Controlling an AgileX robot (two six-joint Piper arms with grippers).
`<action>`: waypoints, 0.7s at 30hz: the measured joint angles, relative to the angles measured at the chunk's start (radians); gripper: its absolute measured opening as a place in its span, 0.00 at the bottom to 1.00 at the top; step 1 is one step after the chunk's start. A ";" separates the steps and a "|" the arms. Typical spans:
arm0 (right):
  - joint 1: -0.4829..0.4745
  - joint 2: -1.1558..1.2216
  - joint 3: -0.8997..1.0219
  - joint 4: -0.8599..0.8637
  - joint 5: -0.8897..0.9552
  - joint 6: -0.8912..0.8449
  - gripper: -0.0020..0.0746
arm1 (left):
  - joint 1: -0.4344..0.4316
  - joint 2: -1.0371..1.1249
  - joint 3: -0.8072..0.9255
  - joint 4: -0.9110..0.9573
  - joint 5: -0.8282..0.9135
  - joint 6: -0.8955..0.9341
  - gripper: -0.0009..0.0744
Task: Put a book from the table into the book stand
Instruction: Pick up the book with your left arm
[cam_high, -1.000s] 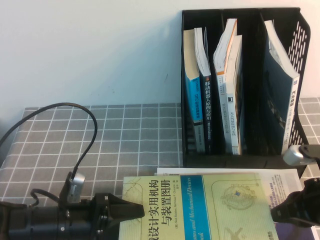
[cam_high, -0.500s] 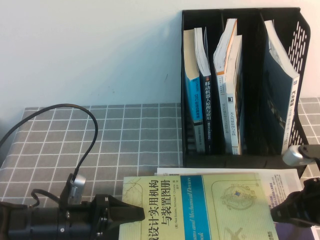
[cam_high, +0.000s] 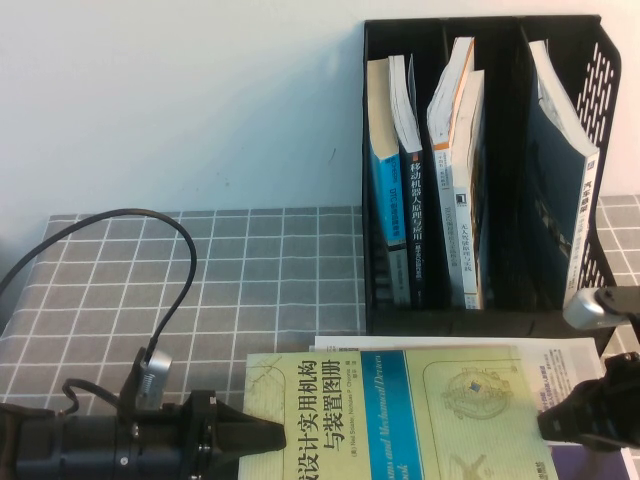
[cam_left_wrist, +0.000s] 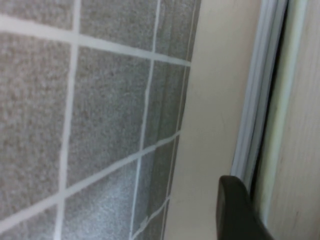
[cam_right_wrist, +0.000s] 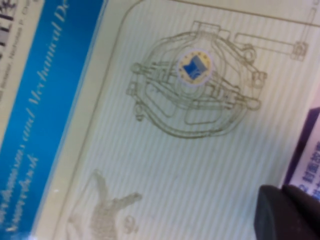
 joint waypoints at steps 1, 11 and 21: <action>0.000 -0.002 -0.005 0.000 0.011 -0.002 0.02 | 0.000 0.000 0.000 0.002 0.000 -0.002 0.37; 0.000 -0.226 -0.109 -0.163 0.109 0.114 0.02 | 0.000 -0.172 -0.007 0.041 -0.012 -0.163 0.30; -0.002 -0.469 -0.201 -0.634 0.101 0.517 0.02 | -0.059 -0.545 -0.174 0.178 -0.155 -0.463 0.27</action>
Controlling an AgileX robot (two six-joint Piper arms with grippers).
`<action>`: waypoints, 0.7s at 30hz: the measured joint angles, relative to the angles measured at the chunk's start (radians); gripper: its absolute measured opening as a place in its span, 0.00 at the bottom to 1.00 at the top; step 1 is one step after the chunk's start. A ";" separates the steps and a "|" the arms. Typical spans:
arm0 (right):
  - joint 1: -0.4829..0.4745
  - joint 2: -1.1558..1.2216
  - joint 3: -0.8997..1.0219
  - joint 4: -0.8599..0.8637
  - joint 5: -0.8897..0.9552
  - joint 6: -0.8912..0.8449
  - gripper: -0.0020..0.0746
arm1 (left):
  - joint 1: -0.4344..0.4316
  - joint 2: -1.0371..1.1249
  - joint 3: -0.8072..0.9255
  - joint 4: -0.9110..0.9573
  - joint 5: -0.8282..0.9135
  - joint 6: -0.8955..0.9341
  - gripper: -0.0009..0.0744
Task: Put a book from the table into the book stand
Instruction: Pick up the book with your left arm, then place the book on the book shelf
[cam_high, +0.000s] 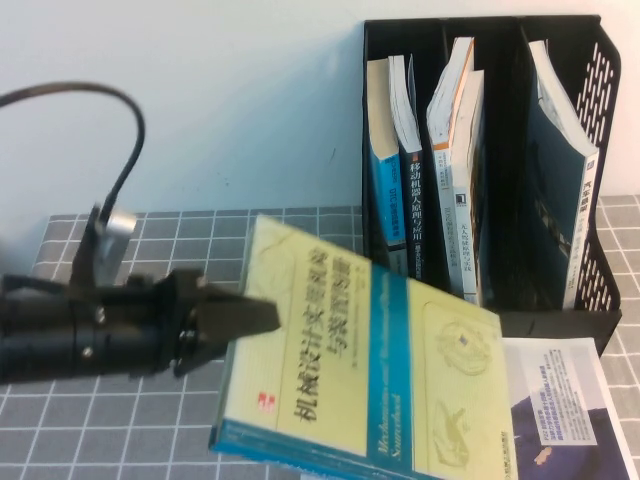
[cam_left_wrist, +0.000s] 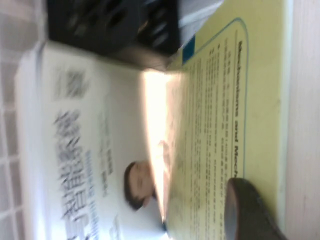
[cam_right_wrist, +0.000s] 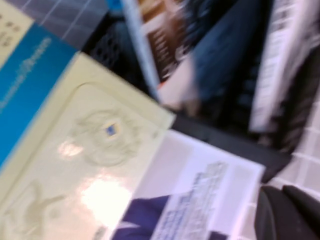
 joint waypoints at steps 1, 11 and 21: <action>0.000 -0.009 -0.012 -0.036 0.000 0.032 0.02 | -0.027 -0.027 -0.026 0.023 -0.025 -0.027 0.27; -0.067 -0.033 -0.161 -0.633 0.203 0.481 0.02 | -0.297 -0.088 -0.336 0.123 -0.115 -0.186 0.27; -0.274 -0.033 -0.220 -0.575 0.222 0.422 0.02 | -0.514 0.039 -0.730 0.086 -0.470 -0.191 0.27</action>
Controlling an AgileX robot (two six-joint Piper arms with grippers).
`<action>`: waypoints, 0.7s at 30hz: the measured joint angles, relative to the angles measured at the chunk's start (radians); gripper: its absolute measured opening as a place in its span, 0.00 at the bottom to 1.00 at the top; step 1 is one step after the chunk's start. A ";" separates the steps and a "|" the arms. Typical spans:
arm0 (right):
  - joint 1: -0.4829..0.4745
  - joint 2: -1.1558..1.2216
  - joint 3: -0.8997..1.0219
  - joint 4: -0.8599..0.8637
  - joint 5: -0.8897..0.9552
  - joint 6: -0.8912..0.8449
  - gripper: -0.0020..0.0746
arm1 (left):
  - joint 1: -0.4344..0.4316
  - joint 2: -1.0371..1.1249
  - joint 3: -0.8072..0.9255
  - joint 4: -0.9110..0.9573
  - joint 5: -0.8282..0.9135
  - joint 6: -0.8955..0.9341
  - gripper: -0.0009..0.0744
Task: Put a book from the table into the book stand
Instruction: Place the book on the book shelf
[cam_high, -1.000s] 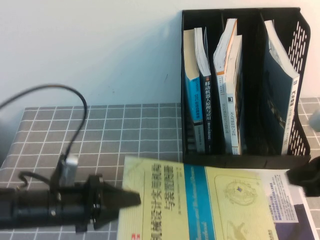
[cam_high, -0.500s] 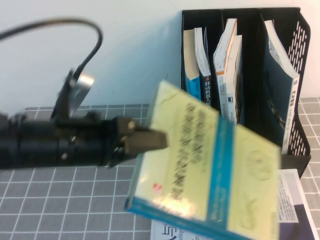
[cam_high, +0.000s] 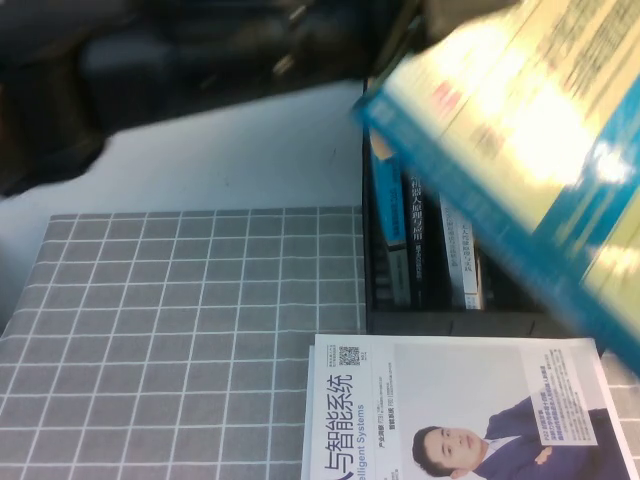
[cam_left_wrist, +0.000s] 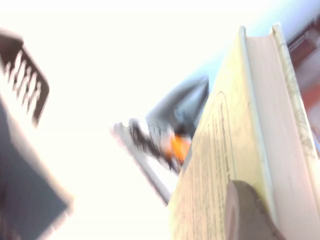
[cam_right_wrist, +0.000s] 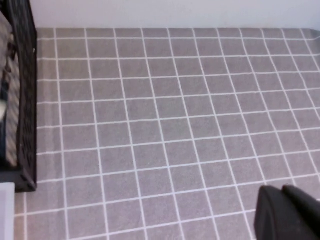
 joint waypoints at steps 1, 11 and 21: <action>-0.020 0.004 0.000 0.031 -0.003 -0.026 0.02 | -0.018 0.027 -0.042 0.000 -0.047 0.003 0.27; -0.103 0.123 -0.002 0.387 -0.014 -0.275 0.02 | -0.055 0.303 -0.410 0.005 -0.305 -0.022 0.27; -0.241 0.189 -0.002 0.716 -0.063 -0.526 0.02 | -0.055 0.402 -0.460 0.087 -0.389 -0.034 0.27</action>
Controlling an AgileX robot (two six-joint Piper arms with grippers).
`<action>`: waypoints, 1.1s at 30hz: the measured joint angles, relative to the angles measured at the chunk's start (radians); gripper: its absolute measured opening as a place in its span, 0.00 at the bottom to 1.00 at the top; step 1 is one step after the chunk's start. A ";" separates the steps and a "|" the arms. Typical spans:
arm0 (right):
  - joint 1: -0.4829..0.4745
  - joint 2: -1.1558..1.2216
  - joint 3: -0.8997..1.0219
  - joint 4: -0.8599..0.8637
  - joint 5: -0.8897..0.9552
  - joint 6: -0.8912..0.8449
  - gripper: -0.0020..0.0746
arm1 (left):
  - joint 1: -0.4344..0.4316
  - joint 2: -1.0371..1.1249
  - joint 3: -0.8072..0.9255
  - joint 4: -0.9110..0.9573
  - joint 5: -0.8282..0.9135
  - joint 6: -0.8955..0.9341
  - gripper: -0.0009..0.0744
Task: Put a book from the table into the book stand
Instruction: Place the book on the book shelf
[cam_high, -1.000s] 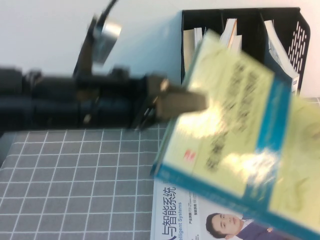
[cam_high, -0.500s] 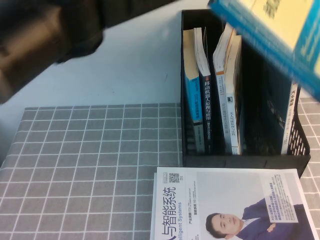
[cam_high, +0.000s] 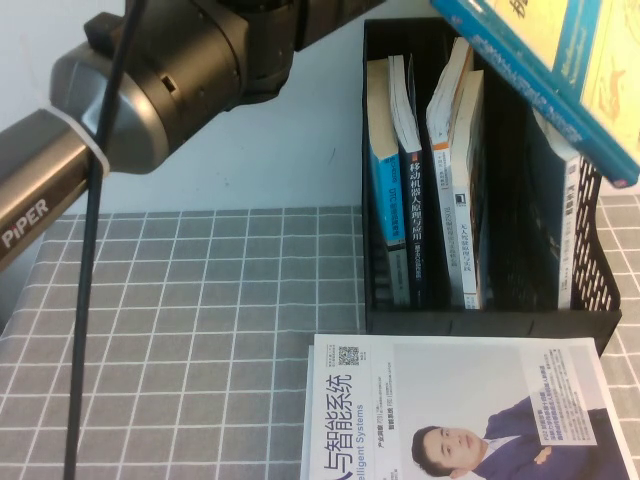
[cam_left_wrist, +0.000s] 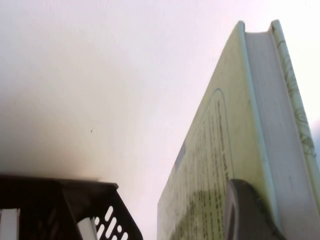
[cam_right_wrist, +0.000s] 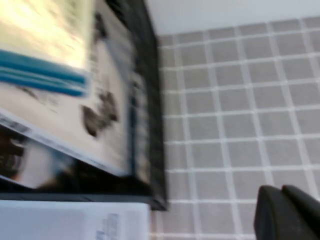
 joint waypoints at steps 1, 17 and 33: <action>-0.010 0.016 0.000 0.110 0.002 -0.079 0.02 | 0.000 0.002 0.000 0.008 0.006 0.000 0.27; 0.013 0.414 -0.034 1.160 0.080 -0.701 0.02 | -0.004 0.004 -0.008 0.054 0.111 -0.089 0.27; 0.197 0.527 -0.210 1.159 0.033 -0.706 0.02 | -0.050 -0.016 -0.008 0.110 0.092 -0.013 0.33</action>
